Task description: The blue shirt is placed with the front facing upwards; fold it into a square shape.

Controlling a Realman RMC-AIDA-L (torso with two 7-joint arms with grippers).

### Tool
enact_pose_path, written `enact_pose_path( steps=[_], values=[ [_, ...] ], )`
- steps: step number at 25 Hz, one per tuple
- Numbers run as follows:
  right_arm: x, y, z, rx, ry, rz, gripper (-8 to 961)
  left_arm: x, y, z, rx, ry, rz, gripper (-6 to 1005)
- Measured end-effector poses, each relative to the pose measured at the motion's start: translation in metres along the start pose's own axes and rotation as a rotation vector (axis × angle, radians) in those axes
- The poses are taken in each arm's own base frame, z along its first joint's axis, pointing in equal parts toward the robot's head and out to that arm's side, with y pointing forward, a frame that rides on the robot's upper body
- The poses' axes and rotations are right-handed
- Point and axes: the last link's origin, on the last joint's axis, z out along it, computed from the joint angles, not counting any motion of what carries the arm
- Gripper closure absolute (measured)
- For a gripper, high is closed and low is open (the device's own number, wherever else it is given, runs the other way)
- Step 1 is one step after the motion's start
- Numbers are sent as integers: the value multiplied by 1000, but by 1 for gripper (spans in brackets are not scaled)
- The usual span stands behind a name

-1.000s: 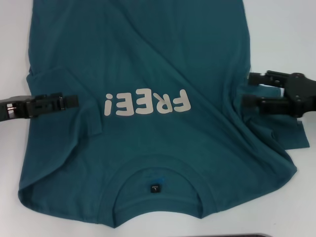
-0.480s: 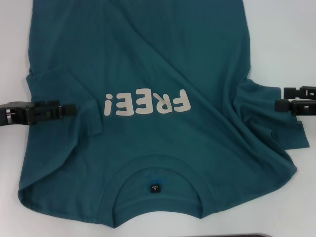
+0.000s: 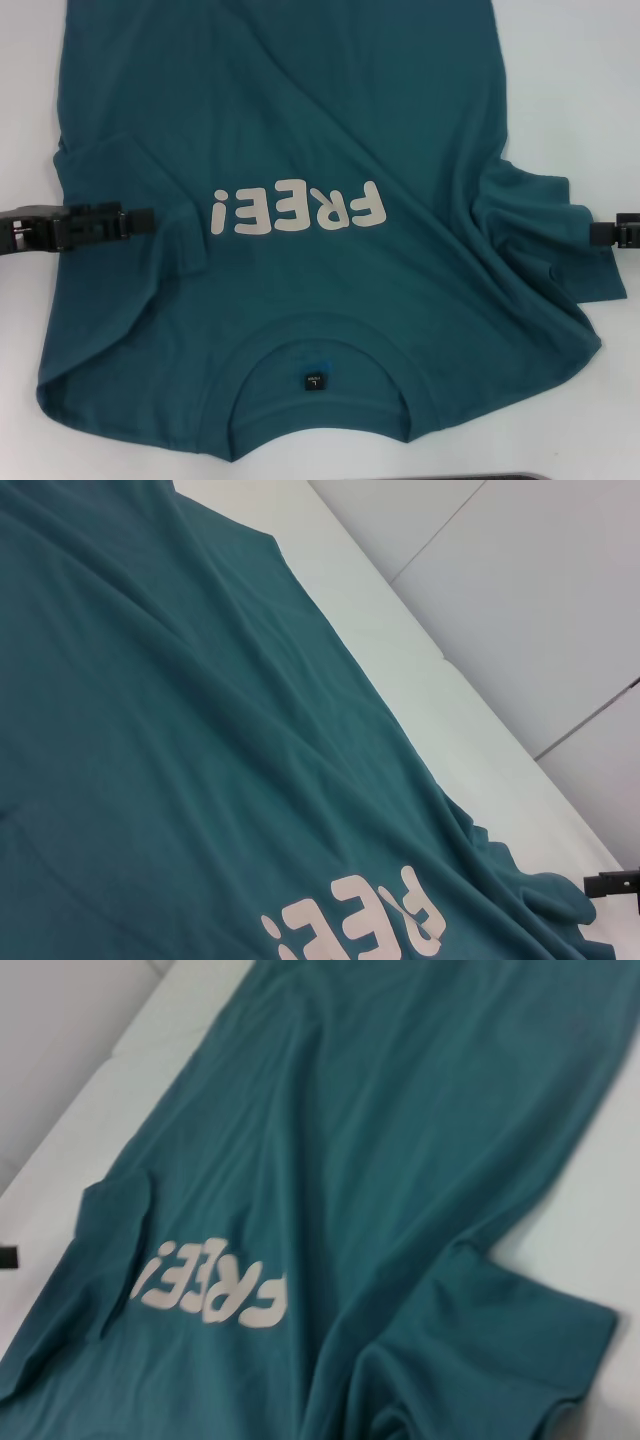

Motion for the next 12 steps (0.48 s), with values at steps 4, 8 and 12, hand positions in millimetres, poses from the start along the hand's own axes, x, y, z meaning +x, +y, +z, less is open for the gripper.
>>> enact_pose_path(
  steps=[4, 8, 12],
  values=[
    [3, -3, -4, 18, -18, 28, 40, 1, 0, 1, -2, -3, 3, 104],
    [5, -6, -2, 33, -25, 44, 42, 2, 0, 2, 1, -1, 5, 106],
    [6, -7, 8, 41, -24, 55, 44, 2, -1, 2, 5, -2, 4, 105]
  ],
)
